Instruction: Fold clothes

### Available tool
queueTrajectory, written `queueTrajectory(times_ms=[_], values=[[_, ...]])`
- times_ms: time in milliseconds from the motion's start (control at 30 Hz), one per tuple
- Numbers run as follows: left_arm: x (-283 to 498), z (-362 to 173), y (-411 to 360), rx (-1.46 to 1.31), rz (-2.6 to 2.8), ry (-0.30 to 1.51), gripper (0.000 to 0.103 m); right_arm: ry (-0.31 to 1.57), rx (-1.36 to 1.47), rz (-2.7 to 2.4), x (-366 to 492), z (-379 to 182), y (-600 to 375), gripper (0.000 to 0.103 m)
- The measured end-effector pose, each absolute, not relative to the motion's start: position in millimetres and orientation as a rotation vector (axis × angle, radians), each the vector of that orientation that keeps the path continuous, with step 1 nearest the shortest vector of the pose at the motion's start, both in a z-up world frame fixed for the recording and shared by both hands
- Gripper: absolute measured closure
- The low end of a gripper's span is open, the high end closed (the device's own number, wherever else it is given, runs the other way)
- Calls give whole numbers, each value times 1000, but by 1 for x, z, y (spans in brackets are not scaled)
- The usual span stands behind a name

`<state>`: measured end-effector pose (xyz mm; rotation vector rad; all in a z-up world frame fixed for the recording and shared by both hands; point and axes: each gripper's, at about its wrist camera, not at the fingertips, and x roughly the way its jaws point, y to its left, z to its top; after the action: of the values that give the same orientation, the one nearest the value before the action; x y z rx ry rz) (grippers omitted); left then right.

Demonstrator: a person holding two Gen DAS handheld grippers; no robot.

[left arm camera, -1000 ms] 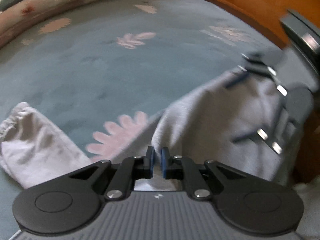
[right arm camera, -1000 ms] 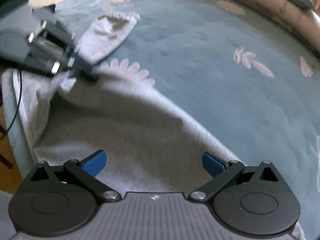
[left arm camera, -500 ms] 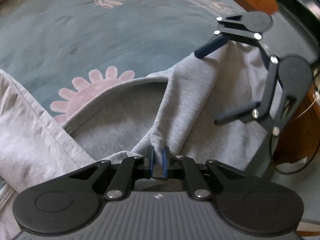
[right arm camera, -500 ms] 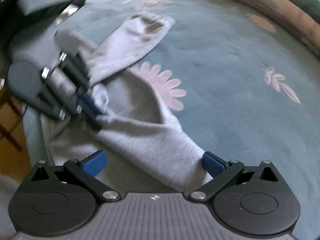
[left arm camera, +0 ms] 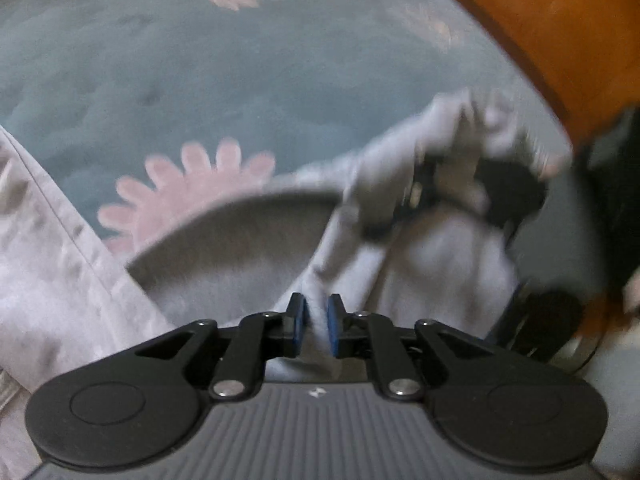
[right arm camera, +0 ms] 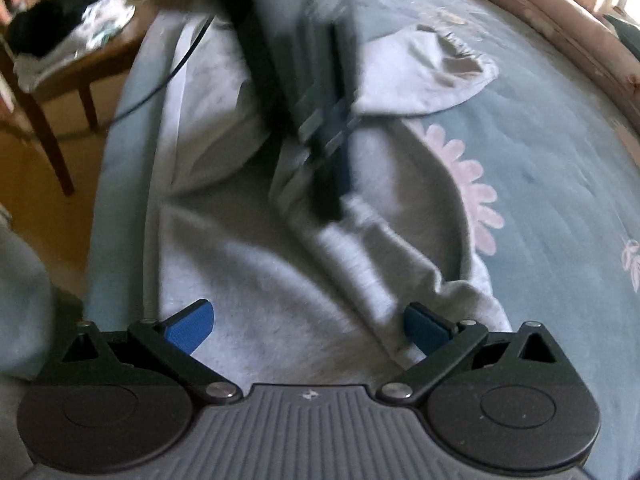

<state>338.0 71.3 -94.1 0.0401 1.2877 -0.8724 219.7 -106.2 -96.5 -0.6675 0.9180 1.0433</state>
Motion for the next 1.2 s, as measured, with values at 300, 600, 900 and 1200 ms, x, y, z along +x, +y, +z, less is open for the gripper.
queueTrajectory(times_ms=[300, 600, 900, 1200], values=[[393, -152, 56, -412, -826, 1491, 68, 901, -656, 1019, 213, -97, -108, 0], [396, -168, 13, -567, -1029, 1585, 52, 907, -631, 969, 204, -77, -131, 0], [411, -166, -21, -725, -1103, 1577, 44, 905, -655, 890, 191, -48, -171, 1], [430, -184, -50, -792, -1000, 1542, 40, 926, -616, 779, 195, -51, -196, 1]])
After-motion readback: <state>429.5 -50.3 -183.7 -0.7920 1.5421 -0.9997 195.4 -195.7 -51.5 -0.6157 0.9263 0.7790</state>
